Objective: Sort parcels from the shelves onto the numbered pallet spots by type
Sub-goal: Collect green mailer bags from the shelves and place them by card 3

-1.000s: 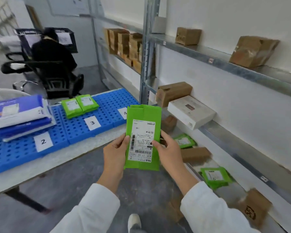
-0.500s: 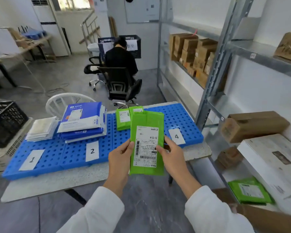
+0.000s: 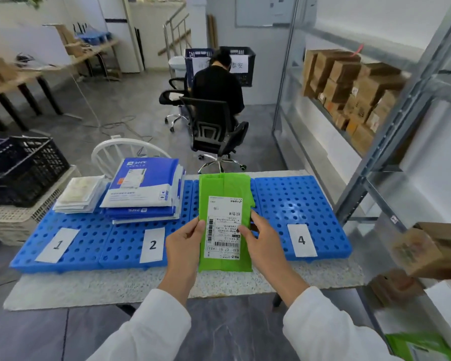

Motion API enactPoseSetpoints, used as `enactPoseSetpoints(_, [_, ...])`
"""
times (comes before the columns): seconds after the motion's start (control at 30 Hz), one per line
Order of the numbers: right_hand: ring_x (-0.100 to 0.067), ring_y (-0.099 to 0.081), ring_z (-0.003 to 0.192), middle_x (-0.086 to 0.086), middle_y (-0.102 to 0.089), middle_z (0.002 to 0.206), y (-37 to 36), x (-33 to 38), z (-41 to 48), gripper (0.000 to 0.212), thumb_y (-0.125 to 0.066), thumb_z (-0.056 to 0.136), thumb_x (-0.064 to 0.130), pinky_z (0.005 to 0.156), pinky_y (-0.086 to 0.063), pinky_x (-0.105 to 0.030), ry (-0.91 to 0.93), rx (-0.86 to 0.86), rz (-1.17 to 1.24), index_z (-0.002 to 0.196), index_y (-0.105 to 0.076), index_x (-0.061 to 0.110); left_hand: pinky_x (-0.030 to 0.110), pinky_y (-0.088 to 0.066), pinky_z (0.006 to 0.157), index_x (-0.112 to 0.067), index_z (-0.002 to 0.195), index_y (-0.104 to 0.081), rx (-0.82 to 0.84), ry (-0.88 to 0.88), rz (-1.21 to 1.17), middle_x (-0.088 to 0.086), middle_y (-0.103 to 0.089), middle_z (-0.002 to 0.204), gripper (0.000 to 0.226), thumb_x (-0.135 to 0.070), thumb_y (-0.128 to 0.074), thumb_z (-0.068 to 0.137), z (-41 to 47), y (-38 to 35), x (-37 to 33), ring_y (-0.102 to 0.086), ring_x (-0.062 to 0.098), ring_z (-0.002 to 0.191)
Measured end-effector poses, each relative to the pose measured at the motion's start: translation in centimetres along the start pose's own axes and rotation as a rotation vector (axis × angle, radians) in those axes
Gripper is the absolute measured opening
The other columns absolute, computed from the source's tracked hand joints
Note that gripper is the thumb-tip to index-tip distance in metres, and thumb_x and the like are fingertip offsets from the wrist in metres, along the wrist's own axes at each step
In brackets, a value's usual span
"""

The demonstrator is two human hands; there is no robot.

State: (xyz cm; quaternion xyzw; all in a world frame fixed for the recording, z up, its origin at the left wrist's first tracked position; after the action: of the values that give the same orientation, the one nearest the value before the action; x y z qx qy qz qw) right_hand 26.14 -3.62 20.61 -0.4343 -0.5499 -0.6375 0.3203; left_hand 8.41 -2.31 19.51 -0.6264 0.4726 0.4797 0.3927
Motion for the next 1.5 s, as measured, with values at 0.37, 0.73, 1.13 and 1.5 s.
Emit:
enactPoseSetpoints(0.37, [-0.005,-0.053,0.107,0.006,-0.057,0.119,-3.5,-0.1,10.9,0.037,-0.055,0.097,0.017,0.072,-0.038,0.0,-0.069,0.008,-0.027,0.133,-0.052,0.022,0.018,-0.048,0.082,-0.008,0.127,-0.061,0.035,0.035,0.017,0.002,-0.068,0.117,0.037,-0.021,-0.062,0.093,12.0,-2.5,-0.2,-0.063,0.01,0.1])
enactPoseSetpoints(0.73, [0.008,-0.052,0.094,0.018,-0.056,0.108,-7.8,0.3,20.8,0.04,-0.056,0.096,0.016,0.085,-0.045,-0.014,-0.145,-0.026,-0.068,0.135,-0.049,0.025,0.031,-0.054,0.091,-0.013,0.123,-0.065,0.101,0.077,0.041,-0.004,-0.072,0.107,0.034,-0.025,-0.065,0.091,23.5,-3.5,-0.2,-0.067,0.009,0.098])
enactPoseSetpoints(1.13, [-0.005,-0.056,0.106,0.012,-0.06,0.117,-11.6,-4.5,27.6,0.035,-0.056,0.096,0.017,0.095,-0.047,-0.025,-0.312,0.015,-0.143,0.13,-0.052,0.023,0.025,-0.059,0.076,-0.026,0.108,-0.072,0.239,0.152,0.16,-0.012,-0.075,0.093,0.02,-0.017,-0.064,0.092,30.9,-4.9,3.6,-0.071,0.006,0.087])
enactPoseSetpoints(1.5, [-0.014,-0.051,0.125,0.007,-0.053,0.138,-15.1,-11.7,33.2,0.079,-0.074,0.073,0.047,0.101,-0.047,-0.042,-0.482,0.131,-0.175,0.141,-0.04,0.026,0.048,-0.058,0.077,-0.035,0.09,-0.071,0.21,0.158,0.329,-0.006,-0.074,0.081,0.016,-0.022,-0.062,0.092,35.8,-7.3,6.9,-0.07,0.027,0.083])
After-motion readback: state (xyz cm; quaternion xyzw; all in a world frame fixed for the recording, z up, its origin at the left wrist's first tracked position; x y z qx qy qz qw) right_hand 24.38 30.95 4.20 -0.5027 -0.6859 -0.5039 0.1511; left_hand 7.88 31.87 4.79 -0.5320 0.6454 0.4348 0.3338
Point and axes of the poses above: each hand's wrist, its own z-axis towards the middle knuckle, its own y-axis out of the back of the hand, x = y × z, the point moved 5 cm from there along z, towards the middle knuckle
